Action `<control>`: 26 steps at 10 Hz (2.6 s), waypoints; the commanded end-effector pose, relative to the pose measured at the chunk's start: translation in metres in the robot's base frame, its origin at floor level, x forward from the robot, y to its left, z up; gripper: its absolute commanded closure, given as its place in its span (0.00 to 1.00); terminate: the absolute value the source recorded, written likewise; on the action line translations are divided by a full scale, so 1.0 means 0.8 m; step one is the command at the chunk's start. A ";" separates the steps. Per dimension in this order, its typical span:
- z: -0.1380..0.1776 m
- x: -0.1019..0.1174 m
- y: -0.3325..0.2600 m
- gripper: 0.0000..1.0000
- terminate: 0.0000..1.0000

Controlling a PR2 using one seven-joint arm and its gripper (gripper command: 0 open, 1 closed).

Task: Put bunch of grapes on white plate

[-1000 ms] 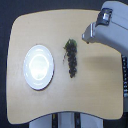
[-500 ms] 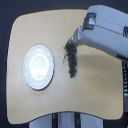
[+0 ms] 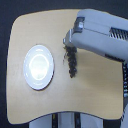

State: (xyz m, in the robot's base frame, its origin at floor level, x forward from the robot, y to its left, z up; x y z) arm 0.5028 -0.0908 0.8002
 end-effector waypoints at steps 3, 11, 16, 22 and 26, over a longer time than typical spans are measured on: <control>-0.056 0.001 0.042 0.00 0.00; -0.113 -0.007 0.034 0.00 0.00; -0.115 0.003 0.020 0.00 0.00; -0.110 0.009 0.023 1.00 0.00; -0.105 0.015 0.015 1.00 0.00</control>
State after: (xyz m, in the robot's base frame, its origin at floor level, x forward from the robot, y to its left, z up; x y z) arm 0.5073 -0.0731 0.7117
